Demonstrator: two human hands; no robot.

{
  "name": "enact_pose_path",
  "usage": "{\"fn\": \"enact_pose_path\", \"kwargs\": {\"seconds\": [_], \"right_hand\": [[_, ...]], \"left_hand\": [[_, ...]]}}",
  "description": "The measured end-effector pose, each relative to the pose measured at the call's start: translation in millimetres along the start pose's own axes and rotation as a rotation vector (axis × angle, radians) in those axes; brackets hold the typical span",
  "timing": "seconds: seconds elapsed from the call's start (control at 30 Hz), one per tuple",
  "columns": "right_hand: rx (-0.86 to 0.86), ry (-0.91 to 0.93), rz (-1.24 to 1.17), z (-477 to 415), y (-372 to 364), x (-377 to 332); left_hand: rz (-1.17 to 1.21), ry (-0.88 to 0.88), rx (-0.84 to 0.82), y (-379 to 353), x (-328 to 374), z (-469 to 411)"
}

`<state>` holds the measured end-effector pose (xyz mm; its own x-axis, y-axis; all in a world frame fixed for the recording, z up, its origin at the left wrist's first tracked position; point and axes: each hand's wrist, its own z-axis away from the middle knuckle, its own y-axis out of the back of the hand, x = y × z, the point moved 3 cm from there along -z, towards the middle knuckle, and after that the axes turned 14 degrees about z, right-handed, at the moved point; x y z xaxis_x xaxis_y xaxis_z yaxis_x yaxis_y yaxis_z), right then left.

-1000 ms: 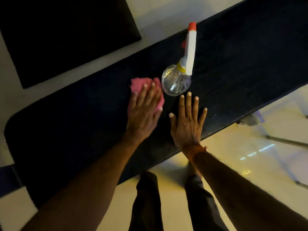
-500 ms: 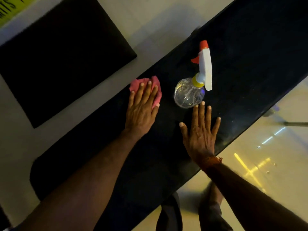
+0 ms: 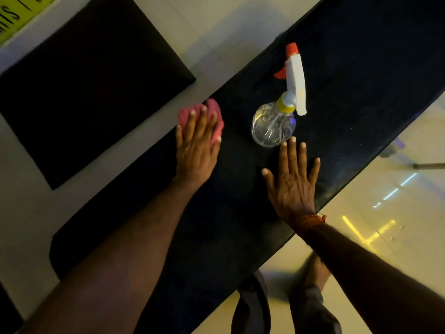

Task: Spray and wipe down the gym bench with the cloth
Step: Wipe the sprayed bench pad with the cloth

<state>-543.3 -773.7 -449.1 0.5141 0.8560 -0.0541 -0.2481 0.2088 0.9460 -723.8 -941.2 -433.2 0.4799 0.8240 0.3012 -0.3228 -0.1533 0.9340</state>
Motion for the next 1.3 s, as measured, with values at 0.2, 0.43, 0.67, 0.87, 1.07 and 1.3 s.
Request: {"fn": "enact_pose_path", "kwargs": {"seconds": [0.2, 0.43, 0.67, 0.87, 1.07, 1.3], "right_hand": [[0.023, 0.006, -0.004, 7.2, 3.7, -4.1], [0.044, 0.015, -0.003, 8.2, 3.3, -3.3], [-0.018, 0.121, -0.034, 13.5, 6.5, 21.0], [-0.011, 0.225, -0.044, 11.8, 13.6, 60.2], [-0.031, 0.276, -0.046, 3.8, 24.1, 80.6], [-0.064, 0.399, -0.08, -9.5, 31.9, 105.1]], "left_hand": [[-0.024, -0.105, -0.029, -33.0, 56.4, 60.6], [0.015, -0.028, -0.014, -17.1, 43.0, 19.8], [0.012, -0.244, -0.089, -48.3, 82.4, 106.3], [0.024, -0.075, 0.023, -49.8, 96.8, 79.4], [0.0, -0.257, -0.068, -62.0, 123.7, 126.6], [0.037, 0.191, 0.11, -74.4, 162.7, 111.0]]}}
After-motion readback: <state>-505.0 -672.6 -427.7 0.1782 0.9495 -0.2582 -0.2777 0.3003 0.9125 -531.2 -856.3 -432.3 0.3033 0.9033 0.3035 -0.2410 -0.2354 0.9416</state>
